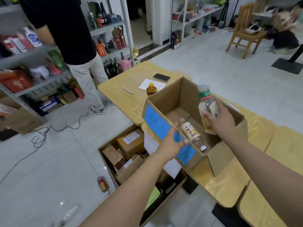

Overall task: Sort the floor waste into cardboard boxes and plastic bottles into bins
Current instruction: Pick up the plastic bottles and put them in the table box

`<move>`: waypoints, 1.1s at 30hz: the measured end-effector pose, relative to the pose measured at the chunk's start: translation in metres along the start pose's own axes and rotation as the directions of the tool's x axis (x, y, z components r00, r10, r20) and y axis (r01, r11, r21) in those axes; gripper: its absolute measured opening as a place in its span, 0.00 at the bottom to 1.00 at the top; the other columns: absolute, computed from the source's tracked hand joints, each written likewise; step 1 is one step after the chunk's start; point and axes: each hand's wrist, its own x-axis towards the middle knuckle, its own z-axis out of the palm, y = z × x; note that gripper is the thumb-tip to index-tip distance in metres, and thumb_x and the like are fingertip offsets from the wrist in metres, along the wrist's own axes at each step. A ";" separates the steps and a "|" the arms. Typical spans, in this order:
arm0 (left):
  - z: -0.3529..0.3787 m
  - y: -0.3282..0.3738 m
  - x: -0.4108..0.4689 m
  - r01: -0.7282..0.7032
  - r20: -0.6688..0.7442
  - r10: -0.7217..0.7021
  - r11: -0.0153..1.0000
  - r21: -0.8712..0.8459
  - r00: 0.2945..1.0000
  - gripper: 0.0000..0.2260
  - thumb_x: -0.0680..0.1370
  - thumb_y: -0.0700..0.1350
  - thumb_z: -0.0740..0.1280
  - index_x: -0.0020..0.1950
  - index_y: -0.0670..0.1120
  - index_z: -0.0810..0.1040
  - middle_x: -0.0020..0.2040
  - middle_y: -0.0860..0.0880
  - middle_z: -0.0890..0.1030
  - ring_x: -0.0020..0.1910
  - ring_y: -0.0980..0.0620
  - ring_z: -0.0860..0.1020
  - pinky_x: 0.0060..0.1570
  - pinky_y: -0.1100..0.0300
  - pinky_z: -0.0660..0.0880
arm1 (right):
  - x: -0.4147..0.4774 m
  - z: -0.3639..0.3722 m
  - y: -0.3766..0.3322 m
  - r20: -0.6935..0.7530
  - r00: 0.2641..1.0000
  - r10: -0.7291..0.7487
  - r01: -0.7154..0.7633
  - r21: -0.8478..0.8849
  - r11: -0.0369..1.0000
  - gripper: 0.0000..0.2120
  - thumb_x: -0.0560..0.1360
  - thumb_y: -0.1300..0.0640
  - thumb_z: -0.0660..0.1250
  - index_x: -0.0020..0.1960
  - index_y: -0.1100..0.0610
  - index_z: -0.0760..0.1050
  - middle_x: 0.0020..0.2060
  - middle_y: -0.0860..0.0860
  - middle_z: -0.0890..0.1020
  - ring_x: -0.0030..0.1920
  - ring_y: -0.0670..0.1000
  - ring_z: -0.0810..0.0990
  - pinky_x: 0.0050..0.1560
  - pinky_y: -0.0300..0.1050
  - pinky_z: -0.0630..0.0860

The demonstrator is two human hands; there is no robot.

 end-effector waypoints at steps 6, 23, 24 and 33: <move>0.018 0.006 0.033 0.119 -0.015 -0.118 0.972 0.204 0.993 0.35 0.77 0.56 0.67 0.77 0.62 0.50 0.80 0.45 0.44 0.77 0.44 0.55 0.71 0.50 0.62 | 0.020 0.018 0.040 0.050 0.998 0.028 -0.009 -0.341 0.940 0.36 0.76 0.37 0.63 0.78 0.45 0.55 0.54 0.56 0.78 0.51 0.60 0.80 0.41 0.49 0.74; 0.022 -0.004 0.040 0.126 -0.040 -0.120 0.963 0.238 0.992 0.31 0.76 0.48 0.69 0.72 0.64 0.55 0.78 0.45 0.52 0.72 0.42 0.65 0.66 0.50 0.71 | 0.014 0.028 0.040 0.062 0.998 -0.013 0.040 -0.473 0.880 0.25 0.79 0.53 0.64 0.75 0.54 0.65 0.66 0.56 0.76 0.62 0.61 0.74 0.55 0.54 0.73; 0.020 -0.003 0.038 0.126 -0.025 -0.123 0.969 0.212 0.992 0.32 0.76 0.48 0.70 0.73 0.63 0.56 0.78 0.45 0.51 0.74 0.43 0.62 0.66 0.52 0.68 | 0.013 0.027 0.039 0.065 0.998 -0.014 0.044 -0.471 0.881 0.24 0.79 0.53 0.64 0.74 0.55 0.66 0.65 0.57 0.76 0.62 0.61 0.74 0.56 0.54 0.73; -0.050 -0.011 0.004 0.057 -0.301 -0.107 0.984 -0.170 0.948 0.17 0.80 0.47 0.64 0.69 0.56 0.69 0.74 0.49 0.65 0.68 0.52 0.70 0.62 0.53 0.72 | -0.010 0.051 -0.058 0.049 0.974 -0.219 0.223 -0.106 0.969 0.21 0.80 0.51 0.63 0.71 0.56 0.70 0.64 0.55 0.77 0.64 0.57 0.74 0.61 0.54 0.72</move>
